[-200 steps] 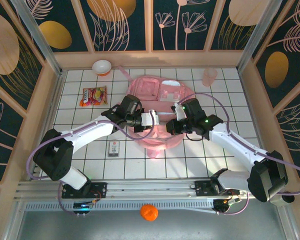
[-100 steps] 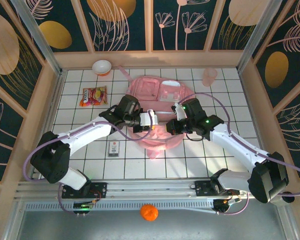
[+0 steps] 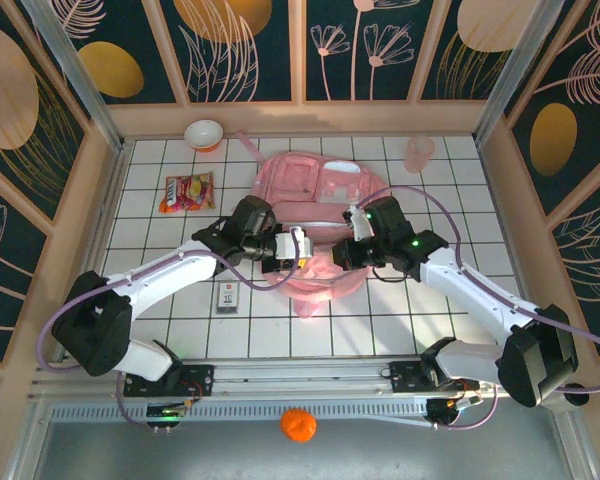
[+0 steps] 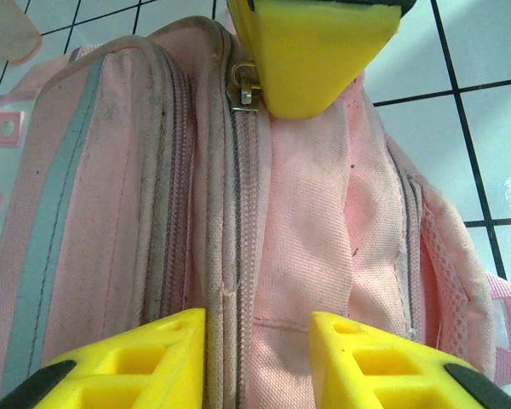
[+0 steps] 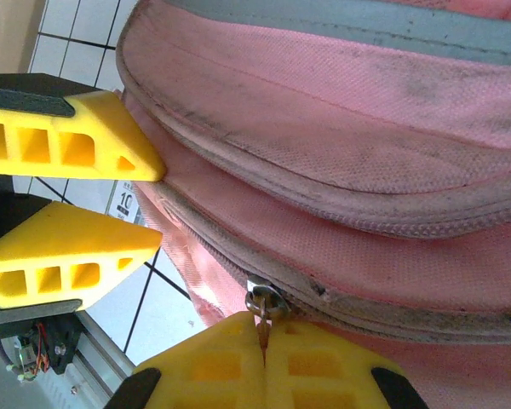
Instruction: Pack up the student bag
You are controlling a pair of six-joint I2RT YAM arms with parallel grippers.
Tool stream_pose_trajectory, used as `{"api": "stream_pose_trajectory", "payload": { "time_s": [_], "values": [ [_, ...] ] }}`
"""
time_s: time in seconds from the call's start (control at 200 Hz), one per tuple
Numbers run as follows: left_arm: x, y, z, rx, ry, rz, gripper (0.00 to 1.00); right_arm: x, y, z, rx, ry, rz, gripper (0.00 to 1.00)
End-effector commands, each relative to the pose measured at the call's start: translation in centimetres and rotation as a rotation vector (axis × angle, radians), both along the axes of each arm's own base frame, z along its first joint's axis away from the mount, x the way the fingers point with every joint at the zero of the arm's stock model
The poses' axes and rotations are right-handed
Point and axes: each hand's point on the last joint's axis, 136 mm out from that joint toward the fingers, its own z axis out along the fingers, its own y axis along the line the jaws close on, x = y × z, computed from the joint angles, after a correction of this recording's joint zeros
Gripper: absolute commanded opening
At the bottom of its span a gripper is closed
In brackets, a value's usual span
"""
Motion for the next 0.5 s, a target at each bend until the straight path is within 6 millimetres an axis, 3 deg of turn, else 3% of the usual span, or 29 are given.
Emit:
{"api": "stream_pose_trajectory", "payload": {
  "time_s": [0.0,0.175,0.195,0.29,0.375,0.495],
  "values": [
    [-0.7,-0.2,-0.5,0.009,0.038,-0.023,0.33,0.3,0.4,1.6,0.048,-0.058,0.017,0.0],
    [1.7,-0.6,-0.8,0.004,0.027,0.085,0.38,0.2,0.4,1.6,0.051,-0.055,0.019,0.0],
    [2.3,-1.1,0.3,-0.015,0.006,0.085,0.38,0.2,0.4,1.7,0.052,-0.057,0.02,0.0],
    [3.1,-1.6,0.3,-0.026,0.011,0.106,0.36,0.1,0.3,1.8,0.054,-0.059,0.018,0.0],
    [3.4,-2.0,0.6,-0.031,0.029,0.111,0.21,0.1,0.2,1.7,0.048,-0.057,0.008,0.0],
    [2.8,-2.7,2.7,-0.091,0.074,0.092,0.0,0.6,-1.3,0.1,-0.035,-0.026,-0.076,0.0]
  ]
}}
